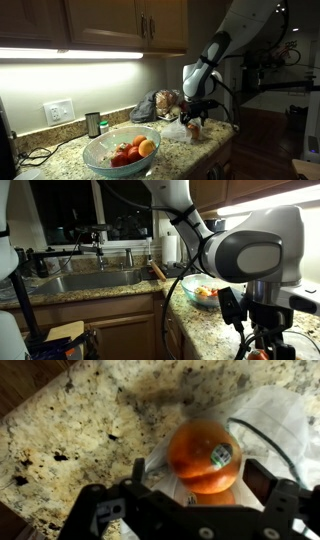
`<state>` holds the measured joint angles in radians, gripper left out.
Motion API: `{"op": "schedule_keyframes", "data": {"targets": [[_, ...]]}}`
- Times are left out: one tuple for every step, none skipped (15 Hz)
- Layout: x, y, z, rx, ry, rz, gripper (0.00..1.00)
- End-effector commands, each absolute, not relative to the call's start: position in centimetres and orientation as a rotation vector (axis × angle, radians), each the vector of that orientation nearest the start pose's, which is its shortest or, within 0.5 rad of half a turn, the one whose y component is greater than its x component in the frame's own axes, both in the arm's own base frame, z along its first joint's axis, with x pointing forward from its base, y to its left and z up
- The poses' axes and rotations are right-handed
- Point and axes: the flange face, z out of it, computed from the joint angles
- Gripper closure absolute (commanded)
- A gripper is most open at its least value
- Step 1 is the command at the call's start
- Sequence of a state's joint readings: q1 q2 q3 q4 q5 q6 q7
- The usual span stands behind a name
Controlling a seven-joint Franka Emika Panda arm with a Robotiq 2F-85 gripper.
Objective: Move a fruit from the bag to the bowl
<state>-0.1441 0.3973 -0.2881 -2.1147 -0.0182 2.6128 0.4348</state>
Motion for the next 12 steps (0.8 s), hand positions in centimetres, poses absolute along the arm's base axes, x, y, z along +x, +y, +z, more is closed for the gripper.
{"op": "schedule_keyframes", "data": {"targets": [[53.95,-24.71,23.57,-2.979,1.304,-0.215,0.0],[54.02,-24.68,23.38,-2.981,1.303,-0.213,0.0],[54.08,-24.69,23.3,-2.981,1.303,-0.214,0.0],[54.17,-24.72,23.26,-2.981,1.301,-0.215,0.0],[54.26,-24.75,23.19,-2.981,1.301,-0.215,0.0],[54.32,-24.79,23.17,-2.984,1.298,-0.219,0.2],[54.36,-24.81,23.21,-2.984,1.297,-0.221,0.28],[54.43,-24.82,23.32,-2.983,1.297,-0.226,0.33],[54.49,-24.85,23.44,-2.982,1.297,-0.23,0.42],[54.52,-24.88,23.5,-2.981,1.298,-0.232,0.47],[54.57,-24.91,23.56,-2.981,1.298,-0.235,0.53],[54.57,-24.93,23.56,-2.981,1.299,-0.234,0.53]]}}
